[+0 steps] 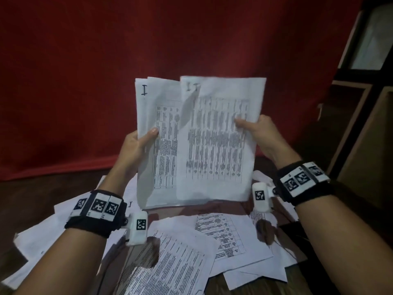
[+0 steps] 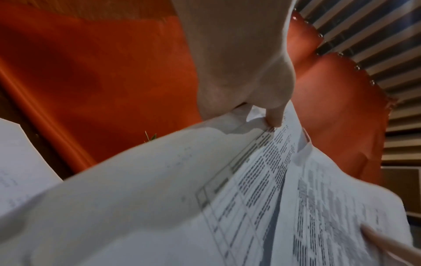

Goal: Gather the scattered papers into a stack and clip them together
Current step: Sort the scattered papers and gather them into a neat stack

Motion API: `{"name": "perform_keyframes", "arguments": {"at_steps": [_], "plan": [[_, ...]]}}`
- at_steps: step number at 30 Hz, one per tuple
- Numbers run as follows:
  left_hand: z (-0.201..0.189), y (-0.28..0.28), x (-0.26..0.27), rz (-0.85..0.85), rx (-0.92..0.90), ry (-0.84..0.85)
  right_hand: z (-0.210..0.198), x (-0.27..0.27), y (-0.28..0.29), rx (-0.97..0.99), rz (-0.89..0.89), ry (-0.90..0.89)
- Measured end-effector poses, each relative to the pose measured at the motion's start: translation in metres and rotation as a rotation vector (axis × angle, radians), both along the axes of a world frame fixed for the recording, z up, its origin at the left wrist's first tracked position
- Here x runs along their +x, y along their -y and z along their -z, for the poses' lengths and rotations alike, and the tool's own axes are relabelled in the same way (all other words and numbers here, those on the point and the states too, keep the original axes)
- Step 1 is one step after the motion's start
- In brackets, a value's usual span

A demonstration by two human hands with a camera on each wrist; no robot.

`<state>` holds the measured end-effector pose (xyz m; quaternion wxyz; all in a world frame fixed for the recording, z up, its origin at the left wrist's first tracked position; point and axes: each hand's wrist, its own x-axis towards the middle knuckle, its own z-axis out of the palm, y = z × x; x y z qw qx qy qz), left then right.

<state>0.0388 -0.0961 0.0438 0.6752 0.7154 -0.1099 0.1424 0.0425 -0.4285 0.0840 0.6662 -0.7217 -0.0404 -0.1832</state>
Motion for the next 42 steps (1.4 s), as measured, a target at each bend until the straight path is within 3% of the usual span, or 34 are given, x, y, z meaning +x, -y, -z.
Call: {"name": "perform_keyframes", "arguments": {"at_steps": [2, 8, 11, 15, 20, 24, 29, 33, 36, 40, 42], "plan": [[0.003, 0.013, -0.001, 0.009, -0.001, 0.01, 0.014, 0.002, -0.019, -0.046, -0.007, -0.033], [0.026, 0.038, -0.003, 0.04, -0.032, 0.091, 0.047, 0.009, -0.055, 0.088, -0.039, -0.106], [0.034, 0.037, 0.001, -0.081, 0.053, 0.165, 0.045, 0.003, -0.066, 0.148, 0.031, 0.002], [0.031, 0.033, 0.001, -0.121, -0.034, 0.212, 0.049, 0.001, -0.067, 0.083, -0.002, 0.163], [0.043, 0.025, 0.002, -0.004, -0.051, 0.125, 0.066, -0.005, -0.063, 0.135, -0.041, 0.099], [0.047, 0.035, 0.003, -0.064, -0.019, 0.087, 0.068, -0.004, -0.067, 0.229, -0.102, 0.064], [0.056, 0.035, 0.009, 0.008, 0.004, -0.041, 0.073, -0.001, -0.053, 0.275, -0.16, -0.018], [0.05, 0.006, 0.021, -0.133, -0.167, 0.016, 0.078, 0.018, -0.019, 0.073, -0.074, -0.15], [0.05, -0.032, 0.026, -0.2, -0.308, 0.076, 0.091, 0.028, 0.025, -0.363, -0.017, -0.345], [0.06, -0.069, 0.03, -0.221, -0.32, 0.056, 0.122, 0.029, 0.053, -0.876, -0.202, -0.607], [0.064, -0.078, 0.028, -0.244, -0.314, 0.033, 0.133, 0.025, 0.043, -0.865, -0.244, -0.702]]}}
